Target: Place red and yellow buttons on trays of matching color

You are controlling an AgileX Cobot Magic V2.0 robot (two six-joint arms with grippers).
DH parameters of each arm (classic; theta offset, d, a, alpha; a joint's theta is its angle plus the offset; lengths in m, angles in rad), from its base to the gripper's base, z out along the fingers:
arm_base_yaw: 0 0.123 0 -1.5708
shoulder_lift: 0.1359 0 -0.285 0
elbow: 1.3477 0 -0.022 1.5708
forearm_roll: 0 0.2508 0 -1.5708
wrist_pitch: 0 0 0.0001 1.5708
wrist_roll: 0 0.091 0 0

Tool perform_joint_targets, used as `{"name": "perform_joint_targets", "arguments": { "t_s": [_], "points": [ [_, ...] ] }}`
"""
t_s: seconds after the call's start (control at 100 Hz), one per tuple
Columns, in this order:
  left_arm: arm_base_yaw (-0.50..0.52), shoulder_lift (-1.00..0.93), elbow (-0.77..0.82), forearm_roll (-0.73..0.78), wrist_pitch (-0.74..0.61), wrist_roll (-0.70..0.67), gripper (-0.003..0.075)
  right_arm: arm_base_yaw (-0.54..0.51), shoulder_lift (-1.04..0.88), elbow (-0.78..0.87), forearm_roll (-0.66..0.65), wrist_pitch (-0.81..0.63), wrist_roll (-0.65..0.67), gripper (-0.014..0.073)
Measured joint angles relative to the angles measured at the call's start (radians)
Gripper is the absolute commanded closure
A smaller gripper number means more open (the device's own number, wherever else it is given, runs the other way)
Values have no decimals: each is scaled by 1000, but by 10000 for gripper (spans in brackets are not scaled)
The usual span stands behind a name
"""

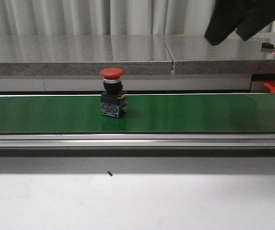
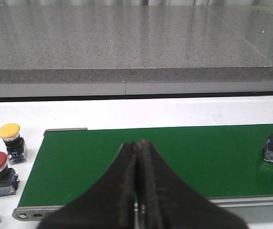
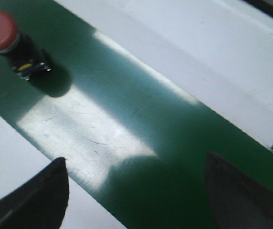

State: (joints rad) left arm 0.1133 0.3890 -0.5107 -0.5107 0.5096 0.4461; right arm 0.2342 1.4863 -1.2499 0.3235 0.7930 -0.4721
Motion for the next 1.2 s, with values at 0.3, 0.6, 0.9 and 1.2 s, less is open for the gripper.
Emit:
{"name": "perform_joint_targets", "arguments": {
  "t_s": [0.3,0.6,0.9,1.2],
  "points": [
    [0,0,0,0,0,0,741,145,99,0,0,-43,-6,13],
    [0,0,0,0,0,0,741,219,166,-9,0,-110,-6,13],
    [0,0,0,0,0,0,741,236,255,-109,0,-117,-6,13],
    [0,0,0,0,0,0,741,236,319,-162,2,-112,-6,167]
  ]
}}
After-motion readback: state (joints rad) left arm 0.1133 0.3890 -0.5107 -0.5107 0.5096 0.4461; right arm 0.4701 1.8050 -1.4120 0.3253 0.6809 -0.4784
